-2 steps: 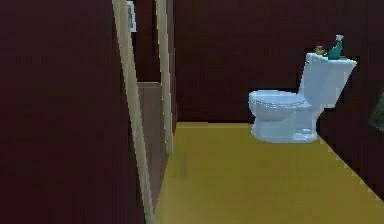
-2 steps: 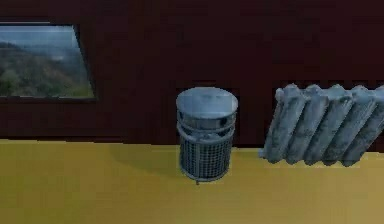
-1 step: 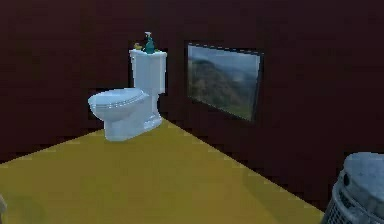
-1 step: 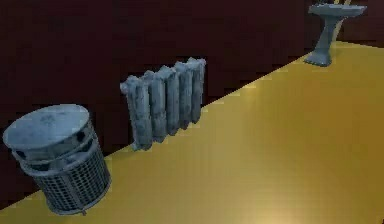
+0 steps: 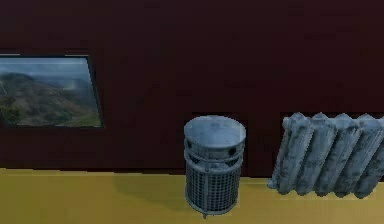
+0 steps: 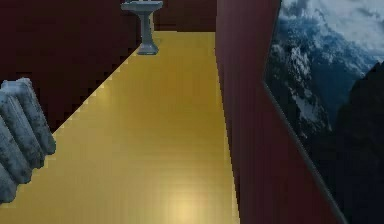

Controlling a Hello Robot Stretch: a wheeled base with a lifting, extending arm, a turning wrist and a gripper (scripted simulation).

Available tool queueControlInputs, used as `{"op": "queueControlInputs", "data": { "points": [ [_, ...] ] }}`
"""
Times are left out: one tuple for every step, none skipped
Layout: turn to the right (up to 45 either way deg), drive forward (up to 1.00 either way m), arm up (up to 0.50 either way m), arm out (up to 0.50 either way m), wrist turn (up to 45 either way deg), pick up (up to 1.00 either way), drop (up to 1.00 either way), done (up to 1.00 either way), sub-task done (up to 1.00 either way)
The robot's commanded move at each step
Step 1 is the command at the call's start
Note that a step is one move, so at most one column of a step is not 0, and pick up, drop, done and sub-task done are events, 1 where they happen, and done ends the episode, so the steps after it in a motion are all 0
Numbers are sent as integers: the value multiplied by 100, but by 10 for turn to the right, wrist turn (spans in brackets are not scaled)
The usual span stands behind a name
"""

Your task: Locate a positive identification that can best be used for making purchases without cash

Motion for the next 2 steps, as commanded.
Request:
{"op": "queueControlInputs", "data": {
  "points": [
    [0,5,0,0,0,0,0,0,0],
    [-450,0,0,0,0,0,0,0,0]
  ]
}}
